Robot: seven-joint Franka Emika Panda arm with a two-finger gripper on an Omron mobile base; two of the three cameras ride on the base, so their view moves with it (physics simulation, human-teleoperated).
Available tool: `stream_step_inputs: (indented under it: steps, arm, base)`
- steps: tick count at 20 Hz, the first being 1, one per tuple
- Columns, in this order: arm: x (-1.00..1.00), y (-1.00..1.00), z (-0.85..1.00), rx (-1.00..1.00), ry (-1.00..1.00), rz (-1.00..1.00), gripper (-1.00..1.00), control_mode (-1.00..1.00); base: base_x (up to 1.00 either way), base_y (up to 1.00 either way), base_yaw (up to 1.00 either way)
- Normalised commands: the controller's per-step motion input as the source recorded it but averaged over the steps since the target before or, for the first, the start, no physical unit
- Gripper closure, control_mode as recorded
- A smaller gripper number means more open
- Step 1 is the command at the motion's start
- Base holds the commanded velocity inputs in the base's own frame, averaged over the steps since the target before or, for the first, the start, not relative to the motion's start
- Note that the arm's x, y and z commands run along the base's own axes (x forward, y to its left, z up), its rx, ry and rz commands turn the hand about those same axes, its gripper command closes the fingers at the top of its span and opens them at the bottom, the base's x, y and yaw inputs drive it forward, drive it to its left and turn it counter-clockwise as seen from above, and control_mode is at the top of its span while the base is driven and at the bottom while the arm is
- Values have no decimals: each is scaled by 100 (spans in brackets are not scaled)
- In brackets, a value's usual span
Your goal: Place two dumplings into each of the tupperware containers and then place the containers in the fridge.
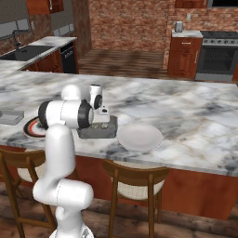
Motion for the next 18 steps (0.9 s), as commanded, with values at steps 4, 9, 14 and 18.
stream_step_inputs:
  steps: [4,9,14,18]
  arm:
    - [0,3,-38,0,8,4,100,-100]
    - [0,1,-35,0,1,3,100,-100]
    - [0,0,-9,0,1,0,-100,-100]
    - [0,0,0,0,0,0,-100,-100]
  base:
    - [0,0,0]
    - [0,0,0]
    - [0,0,0]
    - [0,0,0]
